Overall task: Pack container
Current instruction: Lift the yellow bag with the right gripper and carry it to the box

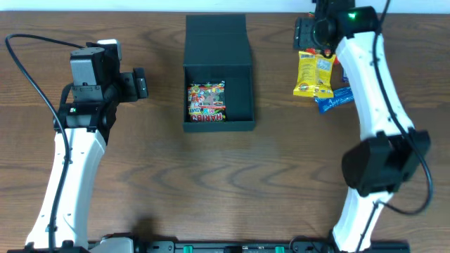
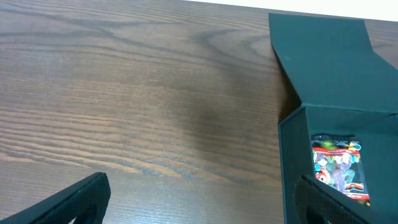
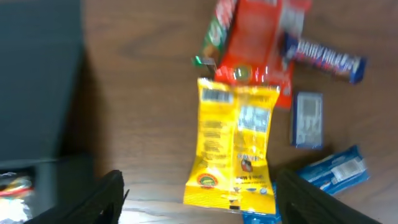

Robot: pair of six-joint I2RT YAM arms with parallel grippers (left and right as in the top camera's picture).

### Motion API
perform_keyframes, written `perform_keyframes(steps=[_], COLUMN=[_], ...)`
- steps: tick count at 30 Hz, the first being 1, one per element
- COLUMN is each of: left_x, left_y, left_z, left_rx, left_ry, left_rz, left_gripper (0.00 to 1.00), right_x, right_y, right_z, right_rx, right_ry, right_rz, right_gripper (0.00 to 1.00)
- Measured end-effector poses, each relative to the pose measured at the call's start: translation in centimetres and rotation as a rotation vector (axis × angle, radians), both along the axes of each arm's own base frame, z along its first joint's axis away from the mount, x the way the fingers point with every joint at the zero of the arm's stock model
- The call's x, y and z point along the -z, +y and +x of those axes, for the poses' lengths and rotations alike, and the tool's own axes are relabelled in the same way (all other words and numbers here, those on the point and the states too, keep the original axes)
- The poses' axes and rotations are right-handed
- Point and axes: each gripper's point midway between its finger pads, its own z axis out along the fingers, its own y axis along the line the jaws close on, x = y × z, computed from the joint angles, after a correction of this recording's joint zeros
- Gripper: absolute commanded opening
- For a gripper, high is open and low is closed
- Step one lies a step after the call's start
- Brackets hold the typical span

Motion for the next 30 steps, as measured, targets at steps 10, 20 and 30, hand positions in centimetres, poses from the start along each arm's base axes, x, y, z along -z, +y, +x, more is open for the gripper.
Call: perform_keyframes(steps=[10, 20, 30], left_x=[0.0, 0.1, 0.1], left_y=[0.0, 0.0, 0.0], left_z=[0.0, -0.1, -0.1], left_rx=[0.0, 0.0, 0.0], left_ry=[0.001, 0.003, 0.003], left_rz=[0.0, 0.0, 0.0], left_gripper=[0.95, 0.95, 0.95], right_x=[15.2, 17.4, 16.9], right_y=[-3.3, -3.5, -3.6], right_z=[-1.0, -1.2, -1.3], right_rx=[0.094, 0.109, 0.115], right_ry=[0.321, 0.355, 0.361], right_rz=[0.0, 0.009, 0.006], right_gripper=[0.9, 0.55, 0.32])
